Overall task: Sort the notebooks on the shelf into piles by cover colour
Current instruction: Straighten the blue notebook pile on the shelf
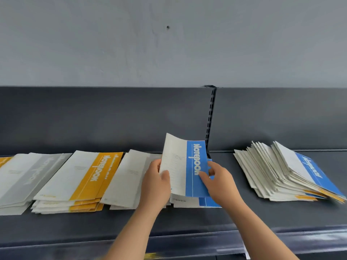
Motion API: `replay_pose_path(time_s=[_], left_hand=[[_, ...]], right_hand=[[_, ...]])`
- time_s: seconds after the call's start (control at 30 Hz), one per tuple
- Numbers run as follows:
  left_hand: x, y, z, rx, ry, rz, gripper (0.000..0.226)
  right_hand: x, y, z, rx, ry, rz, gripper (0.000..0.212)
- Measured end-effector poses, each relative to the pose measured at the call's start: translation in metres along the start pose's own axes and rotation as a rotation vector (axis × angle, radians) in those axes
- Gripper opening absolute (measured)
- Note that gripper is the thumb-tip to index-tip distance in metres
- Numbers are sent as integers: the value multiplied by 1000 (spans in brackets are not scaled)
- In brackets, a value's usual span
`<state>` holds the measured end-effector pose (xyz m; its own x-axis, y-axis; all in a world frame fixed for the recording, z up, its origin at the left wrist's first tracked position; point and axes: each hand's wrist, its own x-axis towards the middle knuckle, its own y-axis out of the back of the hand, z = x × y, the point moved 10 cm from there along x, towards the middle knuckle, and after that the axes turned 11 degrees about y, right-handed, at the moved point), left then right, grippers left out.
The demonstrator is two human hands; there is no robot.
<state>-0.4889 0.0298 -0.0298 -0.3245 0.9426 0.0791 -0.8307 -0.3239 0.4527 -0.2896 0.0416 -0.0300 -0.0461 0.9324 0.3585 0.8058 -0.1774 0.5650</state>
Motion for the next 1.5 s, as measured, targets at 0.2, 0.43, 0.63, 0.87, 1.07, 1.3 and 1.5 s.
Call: replay_pose_path(time_s=[0.2, 0.43, 0.63, 0.87, 1.07, 1.3, 1.5], left_hand=[[-7, -39, -7, 478, -26, 50, 25], [-16, -45, -2, 631, -55, 43, 37], [-27, -45, 34, 497, -159, 37, 42], [-53, -104, 93, 160, -275, -113, 30], [-69, -192, 142, 55, -243, -244, 23], [-68, -289, 176, 125, -163, -342, 31], [-49, -302, 170, 189, -56, -298, 27]], right_hand=[[-3, 8, 47, -366, -38, -78, 21], [-7, 10, 43, -462, 17, -110, 27], [-16, 60, 25, -475, 90, 12, 41], [-39, 162, 56, -519, 48, 165, 38], [-44, 247, 150, -576, -163, 103, 30], [-34, 262, 210, -480, -114, -104, 33], [-31, 254, 200, -294, 64, -189, 39]])
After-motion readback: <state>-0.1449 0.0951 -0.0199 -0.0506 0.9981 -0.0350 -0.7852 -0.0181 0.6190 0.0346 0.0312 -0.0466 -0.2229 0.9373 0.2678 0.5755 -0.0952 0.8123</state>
